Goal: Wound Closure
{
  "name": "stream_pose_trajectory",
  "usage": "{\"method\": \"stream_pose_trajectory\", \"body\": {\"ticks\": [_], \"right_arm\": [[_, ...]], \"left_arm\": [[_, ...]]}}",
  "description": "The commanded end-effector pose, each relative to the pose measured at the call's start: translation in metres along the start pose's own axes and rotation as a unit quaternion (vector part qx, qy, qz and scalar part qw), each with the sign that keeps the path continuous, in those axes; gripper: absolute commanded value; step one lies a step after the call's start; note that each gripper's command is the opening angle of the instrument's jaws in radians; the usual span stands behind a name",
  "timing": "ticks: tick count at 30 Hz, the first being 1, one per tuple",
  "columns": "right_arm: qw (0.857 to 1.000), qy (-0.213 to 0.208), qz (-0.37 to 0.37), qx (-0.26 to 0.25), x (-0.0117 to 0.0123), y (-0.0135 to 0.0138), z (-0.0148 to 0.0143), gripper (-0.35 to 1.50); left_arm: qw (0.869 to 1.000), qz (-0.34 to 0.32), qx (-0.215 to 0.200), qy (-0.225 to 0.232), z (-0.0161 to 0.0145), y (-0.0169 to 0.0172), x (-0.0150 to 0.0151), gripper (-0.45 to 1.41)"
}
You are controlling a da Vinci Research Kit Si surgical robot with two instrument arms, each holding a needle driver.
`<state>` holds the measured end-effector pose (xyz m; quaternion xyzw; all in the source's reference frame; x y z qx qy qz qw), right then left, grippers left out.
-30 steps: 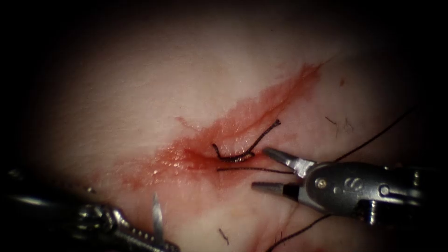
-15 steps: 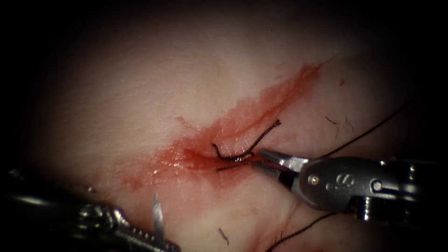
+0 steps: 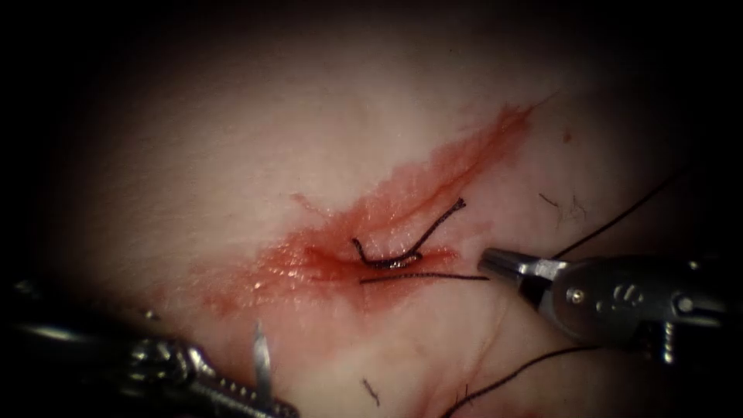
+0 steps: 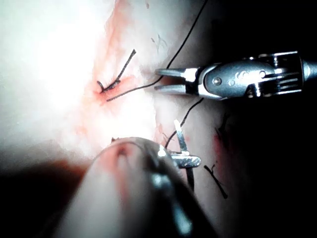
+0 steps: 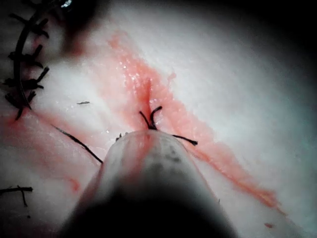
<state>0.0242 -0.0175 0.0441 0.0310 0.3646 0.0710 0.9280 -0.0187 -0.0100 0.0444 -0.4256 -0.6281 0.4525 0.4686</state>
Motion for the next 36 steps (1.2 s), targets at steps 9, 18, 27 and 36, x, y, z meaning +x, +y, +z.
{"method": "stream_pose_trajectory", "body": {"ticks": [9, 18, 27, 36], "right_arm": [[0.999, 0.004, -0.032, -0.008, 0.0027, -0.0023, 0.0054, 0.54], [0.998, -0.013, -0.051, -0.047, 0.0027, -0.0015, 0.0059, -0.35], [0.997, -0.049, -0.060, -0.019, 0.0005, -0.0022, 0.0027, -0.35], [0.993, -0.092, -0.066, 0.023, -0.0020, -0.0032, 0.0001, -0.35]], "left_arm": [[1.000, 0.000, 0.002, 0.000, 0.0005, -0.0006, 0.0001, -0.45], [1.000, 0.000, 0.001, -0.001, 0.0004, -0.0006, 0.0001, -0.45], [1.000, 0.000, 0.001, -0.001, 0.0004, -0.0006, 0.0001, -0.45], [1.000, 0.000, 0.001, -0.001, 0.0004, -0.0006, 0.0001, -0.45]]}}
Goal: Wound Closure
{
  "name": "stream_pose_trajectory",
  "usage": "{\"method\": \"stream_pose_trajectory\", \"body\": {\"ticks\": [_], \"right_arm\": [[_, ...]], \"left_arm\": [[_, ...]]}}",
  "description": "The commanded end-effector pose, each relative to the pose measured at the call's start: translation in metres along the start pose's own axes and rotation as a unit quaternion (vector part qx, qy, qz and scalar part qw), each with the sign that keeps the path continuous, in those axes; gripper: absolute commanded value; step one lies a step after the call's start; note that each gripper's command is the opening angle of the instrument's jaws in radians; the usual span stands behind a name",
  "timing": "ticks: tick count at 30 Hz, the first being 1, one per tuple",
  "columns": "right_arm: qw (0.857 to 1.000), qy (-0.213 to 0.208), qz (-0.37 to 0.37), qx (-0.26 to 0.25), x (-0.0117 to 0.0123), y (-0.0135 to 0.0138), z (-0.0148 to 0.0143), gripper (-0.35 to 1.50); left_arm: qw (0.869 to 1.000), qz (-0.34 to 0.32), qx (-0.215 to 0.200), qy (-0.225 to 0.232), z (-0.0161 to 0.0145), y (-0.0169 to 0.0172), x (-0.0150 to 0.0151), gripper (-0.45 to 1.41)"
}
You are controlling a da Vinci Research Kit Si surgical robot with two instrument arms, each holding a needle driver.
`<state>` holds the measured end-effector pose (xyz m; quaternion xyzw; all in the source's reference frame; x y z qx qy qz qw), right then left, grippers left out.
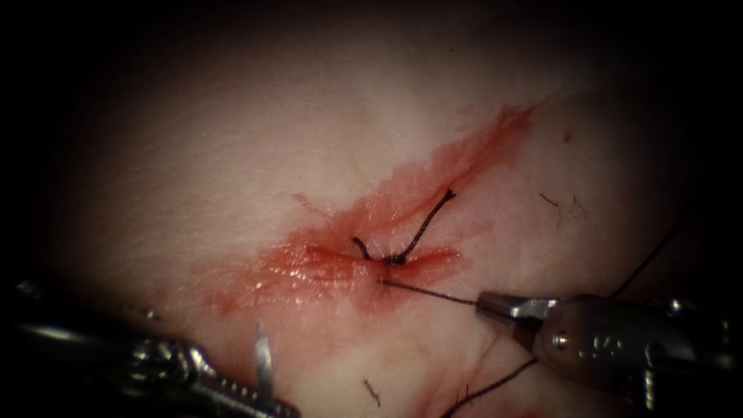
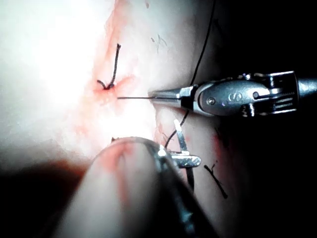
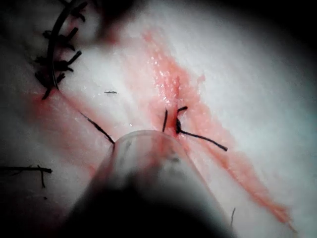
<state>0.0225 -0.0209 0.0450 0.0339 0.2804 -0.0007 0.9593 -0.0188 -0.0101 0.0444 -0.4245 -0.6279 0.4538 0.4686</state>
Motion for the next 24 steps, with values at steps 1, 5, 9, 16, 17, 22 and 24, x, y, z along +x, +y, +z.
{"method": "stream_pose_trajectory", "body": {"ticks": [1, 5, 9, 16, 17, 22, 24], "right_arm": [[1.000, -0.005, 0.000, 0.006, 0.0001, -0.0001, 0.0002, -0.35], [1.000, -0.010, 0.006, 0.011, -0.0004, -0.0003, -0.0002, -0.35], [0.999, -0.024, 0.007, 0.024, -0.0011, -0.0008, -0.0007, -0.35], [0.999, -0.035, 0.011, 0.037, -0.0024, -0.0013, -0.0018, -0.35], [0.998, -0.038, 0.013, 0.039, -0.0026, -0.0014, -0.0019, -0.35], [0.998, -0.045, 0.017, 0.047, -0.0034, -0.0016, -0.0027, -0.35], [0.998, -0.047, 0.018, 0.049, -0.0038, -0.0017, -0.0029, -0.35]], "left_arm": [[1.000, 0.000, 0.000, 0.000, 0.0004, -0.0005, 0.0002, -0.45], [1.000, 0.000, 0.000, 0.000, 0.0004, -0.0005, 0.0002, -0.45], [1.000, 0.000, 0.000, 0.000, 0.0004, -0.0005, 0.0001, -0.45], [1.000, 0.000, 0.000, 0.000, 0.0004, -0.0005, 0.0001, -0.45], [1.000, 0.000, 0.000, 0.000, 0.0004, -0.0005, 0.0001, -0.45], [1.000, 0.000, 0.000, 0.000, 0.0004, -0.0005, 0.0001, -0.45], [1.000, 0.000, 0.000, 0.000, 0.0003, -0.0005, 0.0001, -0.45]]}}
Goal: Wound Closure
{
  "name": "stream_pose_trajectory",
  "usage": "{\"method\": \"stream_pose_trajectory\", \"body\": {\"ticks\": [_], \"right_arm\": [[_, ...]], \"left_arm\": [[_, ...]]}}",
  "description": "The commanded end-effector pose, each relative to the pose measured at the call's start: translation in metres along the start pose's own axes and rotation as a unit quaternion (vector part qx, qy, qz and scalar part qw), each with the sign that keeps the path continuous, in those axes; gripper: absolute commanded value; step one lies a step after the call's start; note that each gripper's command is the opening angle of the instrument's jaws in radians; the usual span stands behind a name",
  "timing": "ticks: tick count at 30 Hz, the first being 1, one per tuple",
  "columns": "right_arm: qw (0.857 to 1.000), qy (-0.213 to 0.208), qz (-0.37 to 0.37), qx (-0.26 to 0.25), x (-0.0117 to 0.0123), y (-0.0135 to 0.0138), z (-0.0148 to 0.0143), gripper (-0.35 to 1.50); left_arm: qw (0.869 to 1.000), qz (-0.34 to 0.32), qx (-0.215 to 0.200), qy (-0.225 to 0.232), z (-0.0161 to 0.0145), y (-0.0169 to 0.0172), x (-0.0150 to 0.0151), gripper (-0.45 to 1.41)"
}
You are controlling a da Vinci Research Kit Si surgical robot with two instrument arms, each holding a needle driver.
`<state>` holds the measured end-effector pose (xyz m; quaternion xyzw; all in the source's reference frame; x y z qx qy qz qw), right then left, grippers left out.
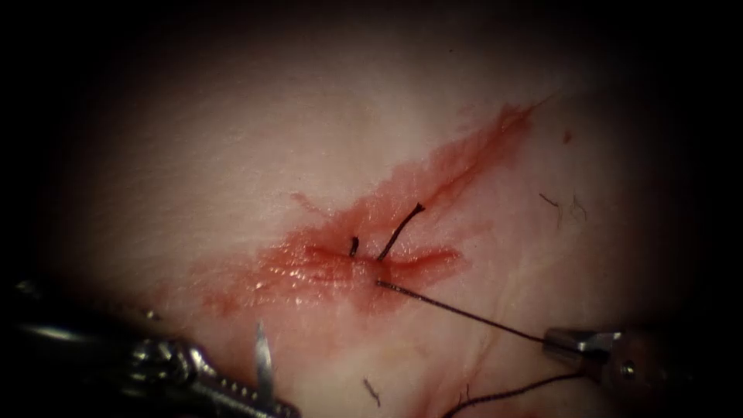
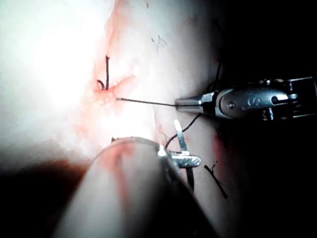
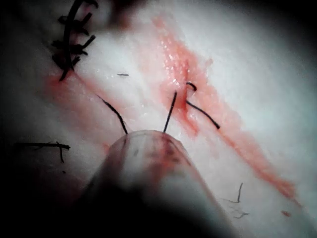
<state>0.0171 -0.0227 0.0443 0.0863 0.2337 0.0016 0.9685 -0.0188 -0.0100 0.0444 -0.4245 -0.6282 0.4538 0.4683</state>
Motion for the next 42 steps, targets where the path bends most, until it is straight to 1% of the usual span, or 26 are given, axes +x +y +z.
{"method": "stream_pose_trajectory", "body": {"ticks": [1, 3, 6, 27, 30, 31, 42], "right_arm": [[1.000, -0.005, 0.001, 0.004, 0.0002, 0.0000, 0.0002, -0.35], [1.000, -0.017, 0.002, 0.013, -0.0001, -0.0001, 0.0000, -0.35], [1.000, -0.023, 0.004, 0.018, -0.0006, -0.0004, -0.0005, -0.35], [0.999, -0.026, 0.018, 0.023, -0.0019, -0.0011, -0.0017, -0.35], [0.999, -0.031, 0.016, 0.026, -0.0021, -0.0011, -0.0018, -0.35], [0.999, -0.039, 0.016, 0.031, -0.0021, -0.0011, -0.0018, -0.35], [0.998, -0.046, 0.019, 0.035, -0.0025, -0.0013, -0.0023, -0.35]], "left_arm": [[1.000, 0.000, 0.000, 0.000, 0.0004, -0.0006, 0.0001, -0.45], [1.000, 0.000, 0.000, 0.000, 0.0004, -0.0005, 0.0001, -0.45], [1.000, 0.000, 0.000, 0.000, 0.0004, -0.0006, 0.0001, -0.45], [1.000, 0.000, 0.000, 0.000, 0.0004, -0.0006, 0.0001, -0.45], [1.000, 0.000, 0.000, 0.000, 0.0004, -0.0006, 0.0001, -0.45], [1.000, 0.000, 0.000, 0.000, 0.0004, -0.0006, 0.0001, -0.45], [1.000, 0.000, 0.000, 0.000, 0.0004, -0.0006, 0.0001, -0.45]]}}
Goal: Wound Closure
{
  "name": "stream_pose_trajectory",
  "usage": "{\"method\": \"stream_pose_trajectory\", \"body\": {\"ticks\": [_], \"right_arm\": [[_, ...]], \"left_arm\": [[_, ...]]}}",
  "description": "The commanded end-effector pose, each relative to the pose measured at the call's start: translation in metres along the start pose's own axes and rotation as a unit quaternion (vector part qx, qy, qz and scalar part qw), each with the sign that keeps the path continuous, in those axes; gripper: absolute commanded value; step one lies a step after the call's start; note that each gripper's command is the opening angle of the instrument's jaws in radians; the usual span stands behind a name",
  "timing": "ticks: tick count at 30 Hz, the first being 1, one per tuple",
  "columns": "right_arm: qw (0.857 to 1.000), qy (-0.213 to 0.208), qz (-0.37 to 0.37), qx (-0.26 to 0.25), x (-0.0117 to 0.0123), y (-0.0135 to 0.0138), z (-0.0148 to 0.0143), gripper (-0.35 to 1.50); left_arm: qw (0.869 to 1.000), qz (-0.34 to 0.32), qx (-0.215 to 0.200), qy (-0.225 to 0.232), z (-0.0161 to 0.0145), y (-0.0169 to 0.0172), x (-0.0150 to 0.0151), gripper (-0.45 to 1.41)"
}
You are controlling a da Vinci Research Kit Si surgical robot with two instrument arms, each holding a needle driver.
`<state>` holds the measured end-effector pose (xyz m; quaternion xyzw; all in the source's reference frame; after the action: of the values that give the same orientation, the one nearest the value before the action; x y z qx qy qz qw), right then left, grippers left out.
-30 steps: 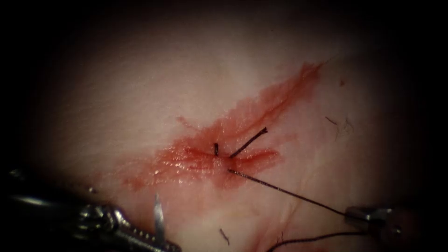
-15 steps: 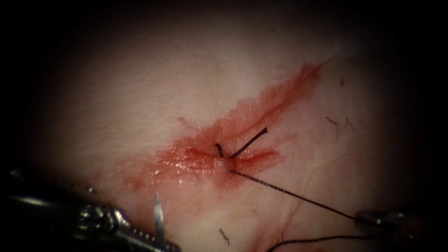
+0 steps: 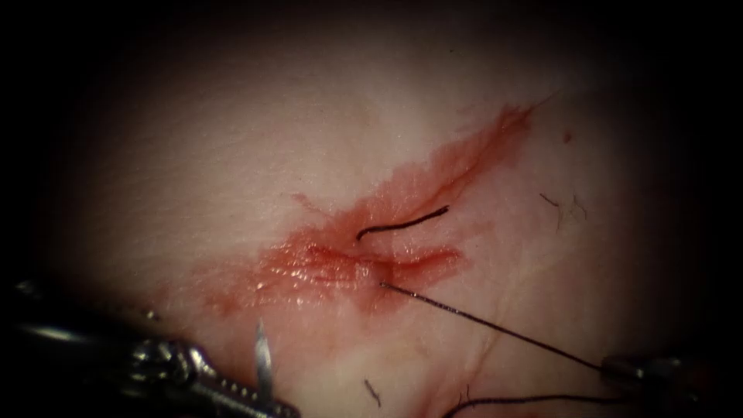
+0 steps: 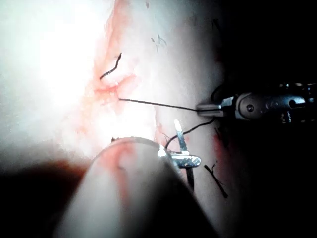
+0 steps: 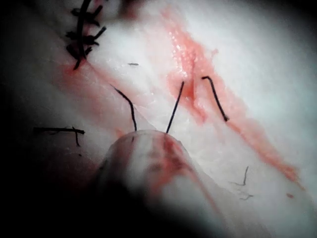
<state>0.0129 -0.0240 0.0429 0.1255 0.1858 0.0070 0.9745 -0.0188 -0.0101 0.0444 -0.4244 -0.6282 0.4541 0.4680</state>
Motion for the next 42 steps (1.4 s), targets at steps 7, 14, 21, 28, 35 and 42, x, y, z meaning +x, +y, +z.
{"method": "stream_pose_trajectory", "body": {"ticks": [7, 14, 21, 28, 35, 42], "right_arm": [[1.000, 0.008, 0.000, -0.002, 0.0019, 0.0012, 0.0004, 0.31], [0.985, 0.155, 0.018, -0.076, 0.0052, 0.0048, -0.0033, 0.99], [0.938, 0.300, 0.077, -0.154, 0.0085, 0.0104, -0.0079, 1.25], [0.921, 0.334, 0.120, -0.160, 0.0085, 0.0109, -0.0070, 1.23], [0.897, 0.389, 0.169, -0.125, 0.0078, 0.0125, -0.0074, 1.01], [0.880, 0.415, 0.196, -0.123, 0.0067, 0.0134, -0.0065, 1.01]], "left_arm": [[1.000, 0.000, 0.000, 0.000, 0.0004, -0.0006, 0.0002, -0.45], [1.000, 0.000, 0.002, 0.008, 0.0003, -0.0005, 0.0004, -0.45], [0.991, 0.085, 0.033, 0.096, -0.0024, 0.0016, 0.0055, -0.45], [0.979, 0.098, 0.080, 0.163, -0.0093, 0.0018, 0.0078, -0.45], [0.983, 0.060, 0.101, 0.140, -0.0144, 0.0017, 0.0056, -0.45], [0.979, 0.060, 0.111, 0.159, -0.0170, 0.0035, 0.0065, -0.45]]}}
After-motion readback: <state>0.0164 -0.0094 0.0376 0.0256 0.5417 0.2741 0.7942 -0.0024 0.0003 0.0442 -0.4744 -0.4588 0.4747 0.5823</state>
